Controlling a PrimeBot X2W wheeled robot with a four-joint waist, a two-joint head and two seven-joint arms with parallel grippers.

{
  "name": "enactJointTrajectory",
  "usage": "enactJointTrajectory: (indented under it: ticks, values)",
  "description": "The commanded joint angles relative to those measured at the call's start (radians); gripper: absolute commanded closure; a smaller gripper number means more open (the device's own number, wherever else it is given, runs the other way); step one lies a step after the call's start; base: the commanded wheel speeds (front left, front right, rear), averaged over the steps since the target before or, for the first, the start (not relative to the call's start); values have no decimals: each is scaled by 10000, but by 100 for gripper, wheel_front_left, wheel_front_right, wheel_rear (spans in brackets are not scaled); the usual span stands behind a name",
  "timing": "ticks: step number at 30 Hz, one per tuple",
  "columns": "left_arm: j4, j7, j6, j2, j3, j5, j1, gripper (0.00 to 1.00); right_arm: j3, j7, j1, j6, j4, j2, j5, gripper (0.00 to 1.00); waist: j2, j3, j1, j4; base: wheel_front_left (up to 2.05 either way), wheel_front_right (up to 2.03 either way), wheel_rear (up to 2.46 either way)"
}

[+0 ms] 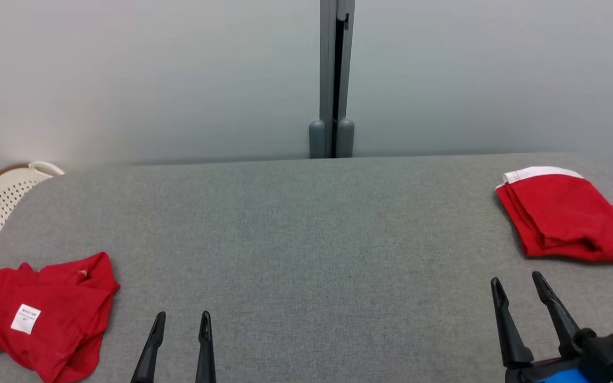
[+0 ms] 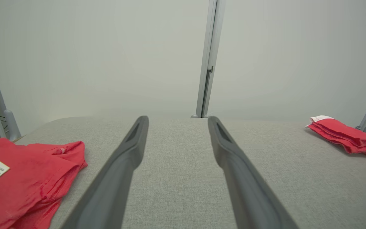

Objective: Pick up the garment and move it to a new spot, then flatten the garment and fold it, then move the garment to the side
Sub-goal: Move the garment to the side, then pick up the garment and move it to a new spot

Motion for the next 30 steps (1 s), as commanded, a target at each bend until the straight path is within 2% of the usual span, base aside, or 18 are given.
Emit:
enactJointTrajectory:
  ticks: [1,5,12,19,30]
  values:
    - [-93,-25,-42,-14,57,41,80,0,-5,-32,391,-3,-291,22,105,0,5,-280,5,-162,0,0,0]
    - [-263,-25,-183,-59,88,95,526,0,-210,-32,1282,-3,-886,146,108,0,5,-599,5,-29,0,0,0]
    - [-286,-23,-267,-89,294,106,1025,0,-328,-33,2055,-3,-1128,345,2,0,5,-839,5,14,0,0,0]
    - [-190,-25,-384,-98,332,168,1196,0,-381,-34,2088,-3,-1116,464,-6,0,5,-908,5,-38,0,0,0]
    - [-51,-23,-333,-100,261,239,1330,0,-377,-34,2153,-3,-1062,522,52,0,5,-945,5,-38,0,0,0]
